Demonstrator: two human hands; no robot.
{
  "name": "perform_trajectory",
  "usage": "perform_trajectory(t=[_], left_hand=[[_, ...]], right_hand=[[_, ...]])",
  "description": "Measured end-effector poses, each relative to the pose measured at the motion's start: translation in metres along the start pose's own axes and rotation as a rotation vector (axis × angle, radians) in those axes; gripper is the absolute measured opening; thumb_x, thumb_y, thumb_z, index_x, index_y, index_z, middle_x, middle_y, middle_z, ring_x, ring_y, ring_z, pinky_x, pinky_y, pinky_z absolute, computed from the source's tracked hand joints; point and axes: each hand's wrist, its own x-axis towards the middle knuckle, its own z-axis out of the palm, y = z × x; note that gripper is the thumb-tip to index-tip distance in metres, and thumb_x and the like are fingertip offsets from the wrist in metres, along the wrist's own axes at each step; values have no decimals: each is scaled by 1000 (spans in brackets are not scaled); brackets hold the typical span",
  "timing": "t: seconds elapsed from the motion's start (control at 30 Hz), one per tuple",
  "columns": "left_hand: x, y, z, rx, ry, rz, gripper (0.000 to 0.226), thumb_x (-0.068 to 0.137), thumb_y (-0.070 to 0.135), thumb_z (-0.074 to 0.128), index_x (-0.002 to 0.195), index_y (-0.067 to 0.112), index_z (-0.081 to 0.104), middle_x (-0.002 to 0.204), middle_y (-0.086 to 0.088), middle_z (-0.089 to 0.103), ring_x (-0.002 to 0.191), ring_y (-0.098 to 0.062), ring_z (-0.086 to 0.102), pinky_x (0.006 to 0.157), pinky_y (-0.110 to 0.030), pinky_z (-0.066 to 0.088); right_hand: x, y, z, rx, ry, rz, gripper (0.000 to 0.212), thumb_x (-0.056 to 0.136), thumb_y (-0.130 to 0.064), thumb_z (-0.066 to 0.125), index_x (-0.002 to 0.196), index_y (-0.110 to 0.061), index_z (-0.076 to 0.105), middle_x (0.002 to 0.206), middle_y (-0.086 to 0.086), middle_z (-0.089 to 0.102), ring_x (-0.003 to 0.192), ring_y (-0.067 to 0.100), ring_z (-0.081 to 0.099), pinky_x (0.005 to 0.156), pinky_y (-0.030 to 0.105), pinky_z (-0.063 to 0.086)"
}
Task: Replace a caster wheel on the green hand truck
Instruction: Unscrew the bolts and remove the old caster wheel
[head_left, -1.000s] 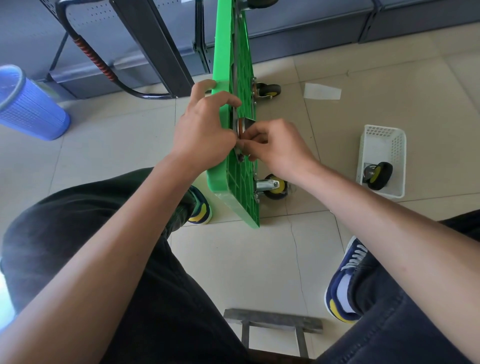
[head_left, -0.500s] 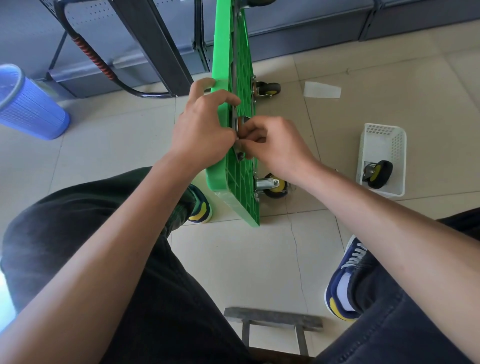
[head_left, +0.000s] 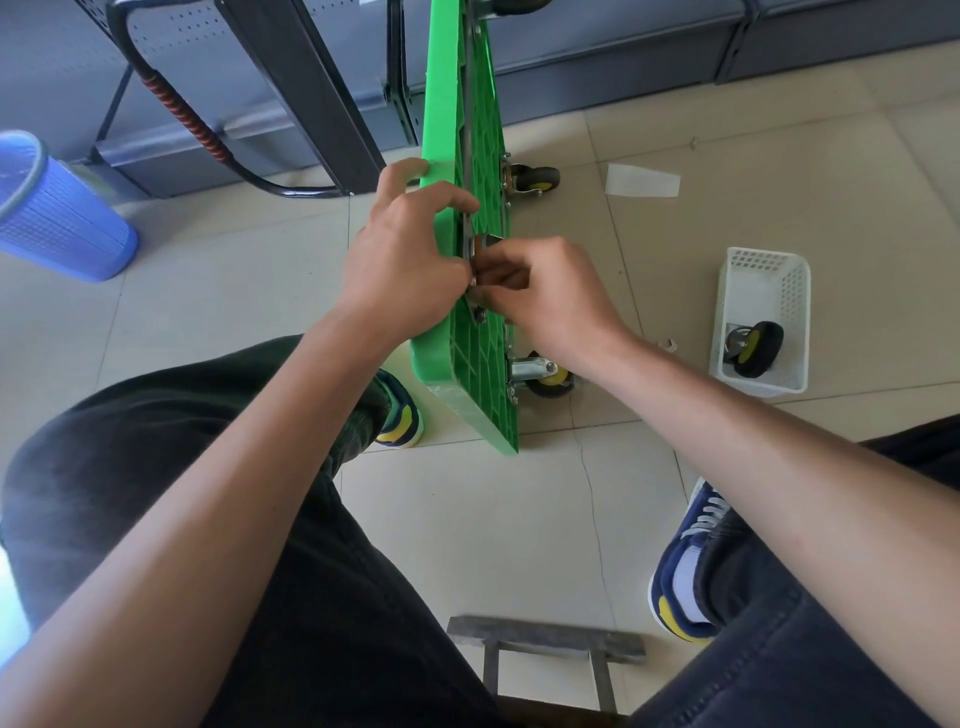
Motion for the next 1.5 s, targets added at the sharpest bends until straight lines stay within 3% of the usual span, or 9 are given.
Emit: perform_trajectory(t=[0.13, 0.37, 0.47, 0.63, 0.9, 1.03, 1.2, 1.37, 1.5], left_hand=[[1, 0, 1, 8, -1, -1, 55, 76, 2, 69, 123, 30, 66, 153, 2, 33, 123, -19, 47, 85, -29, 40], [1, -1, 1, 6, 4, -1, 55, 75, 2, 70, 121, 31, 66, 153, 3, 34, 125, -20, 47, 89, -34, 46], [1, -1, 1, 8, 7, 0, 55, 74, 2, 69, 121, 31, 66, 153, 3, 34, 125, -21, 48, 88, -35, 48], [1, 0, 1, -9, 2, -3, 55, 73, 2, 69, 120, 32, 67, 152, 4, 34, 124, -22, 49, 91, -41, 51], [0, 0, 1, -3, 9, 5, 53, 75, 3, 69, 121, 31, 67, 153, 3, 34, 126, -20, 47, 92, -35, 47], [0, 0, 1, -7, 10, 9, 52, 76, 3, 69, 120, 30, 67, 153, 3, 34, 129, -20, 45, 92, -36, 48], [0, 0, 1, 1, 18, 11, 52, 76, 3, 69, 121, 30, 67, 153, 3, 34, 129, -20, 46, 92, -31, 43], [1, 0, 1, -1, 16, 13, 52, 76, 3, 69, 121, 28, 67, 153, 2, 34, 130, -21, 46, 91, -29, 39], [0, 0, 1, 4, 21, 14, 52, 76, 3, 68, 121, 29, 67, 153, 2, 34, 128, -20, 46, 89, -27, 38]], right_hand=[[-2, -1, 0, -53, 5, -34, 25, 86, -9, 77, 107, -21, 80, 86, -14, 73, 80, -3, 67, 76, 14, 51], [-4, 2, 2, -66, 35, -64, 21, 84, -7, 77, 100, -20, 77, 81, -9, 73, 76, 3, 68, 72, 20, 52], [-5, 1, 3, -65, 32, -50, 18, 82, -15, 82, 97, -16, 72, 77, -5, 71, 72, 9, 67, 71, 32, 56], [-4, 1, 4, -131, 24, -45, 18, 92, -28, 75, 103, -15, 71, 79, -7, 70, 71, 6, 64, 70, 32, 52], [-4, 2, 3, -136, 17, -85, 10, 95, -20, 70, 105, -18, 74, 80, -13, 68, 73, -4, 61, 67, 14, 45], [-5, 2, 4, -165, 40, -126, 13, 92, -16, 73, 105, -18, 73, 83, -9, 69, 74, 2, 61, 70, 18, 49], [-6, 1, 3, -140, 59, -123, 14, 89, -13, 74, 102, -18, 73, 84, -8, 70, 74, -7, 60, 71, 15, 47], [-6, 2, 4, -77, 74, -110, 7, 95, -18, 67, 99, -17, 73, 84, -8, 73, 79, 6, 69, 76, 34, 57], [-5, 1, 3, -48, 70, -107, 9, 91, -11, 71, 99, -14, 74, 83, -11, 72, 77, 1, 67, 75, 25, 55]])
